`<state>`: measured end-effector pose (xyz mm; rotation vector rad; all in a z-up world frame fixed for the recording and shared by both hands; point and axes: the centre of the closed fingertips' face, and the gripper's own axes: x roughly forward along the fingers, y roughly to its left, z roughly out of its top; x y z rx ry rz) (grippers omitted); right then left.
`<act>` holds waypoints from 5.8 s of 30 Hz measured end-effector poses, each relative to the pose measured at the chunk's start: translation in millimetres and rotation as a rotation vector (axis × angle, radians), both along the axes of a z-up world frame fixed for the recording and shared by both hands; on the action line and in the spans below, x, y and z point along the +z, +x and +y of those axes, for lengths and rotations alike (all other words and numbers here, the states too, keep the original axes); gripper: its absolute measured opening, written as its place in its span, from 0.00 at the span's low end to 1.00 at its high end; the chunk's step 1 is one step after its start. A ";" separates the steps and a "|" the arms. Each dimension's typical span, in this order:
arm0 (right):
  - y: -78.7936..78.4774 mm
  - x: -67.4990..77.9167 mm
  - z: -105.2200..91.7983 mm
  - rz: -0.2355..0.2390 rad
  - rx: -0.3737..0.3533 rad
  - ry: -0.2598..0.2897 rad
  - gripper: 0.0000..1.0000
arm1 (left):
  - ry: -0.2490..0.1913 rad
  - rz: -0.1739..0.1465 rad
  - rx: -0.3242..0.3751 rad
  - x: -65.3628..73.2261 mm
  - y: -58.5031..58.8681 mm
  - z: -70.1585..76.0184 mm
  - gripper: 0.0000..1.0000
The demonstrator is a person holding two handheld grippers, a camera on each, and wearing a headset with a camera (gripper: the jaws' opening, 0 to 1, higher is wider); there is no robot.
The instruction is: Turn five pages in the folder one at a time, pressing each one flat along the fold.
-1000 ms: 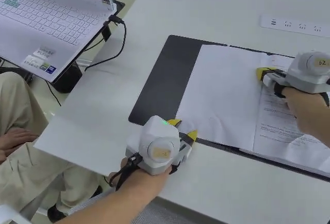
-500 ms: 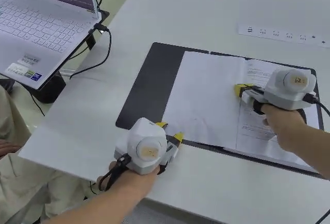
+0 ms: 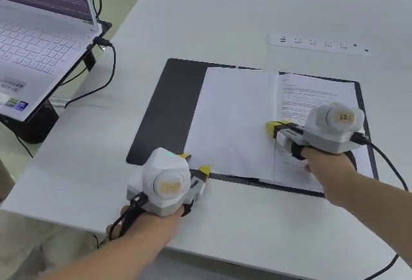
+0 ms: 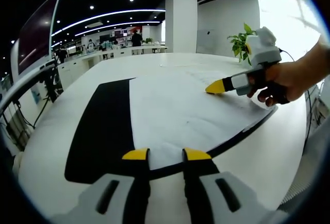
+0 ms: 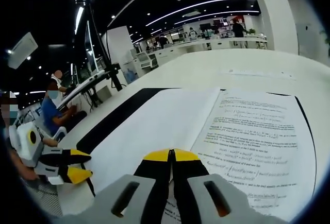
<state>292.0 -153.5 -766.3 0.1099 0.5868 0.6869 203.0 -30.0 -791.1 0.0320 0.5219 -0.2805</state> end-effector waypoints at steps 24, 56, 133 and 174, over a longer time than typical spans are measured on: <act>-60.6 -13.9 -11.8 0.061 0.014 0.008 0.00 | -0.001 -0.001 0.010 2.7 -1.0 -0.3 0.23; -163.6 82.8 -56.0 -0.012 -0.003 0.103 0.00 | -0.119 0.197 0.043 7.7 -3.0 -0.4 0.24; -188.7 135.9 -170.2 -0.193 -0.304 0.028 0.96 | 0.024 -0.009 -0.209 146.7 -57.8 -31.0 0.99; -189.8 129.8 -174.4 -0.175 -0.353 0.072 0.92 | 0.037 0.075 -0.470 38.2 34.3 -260.8 0.71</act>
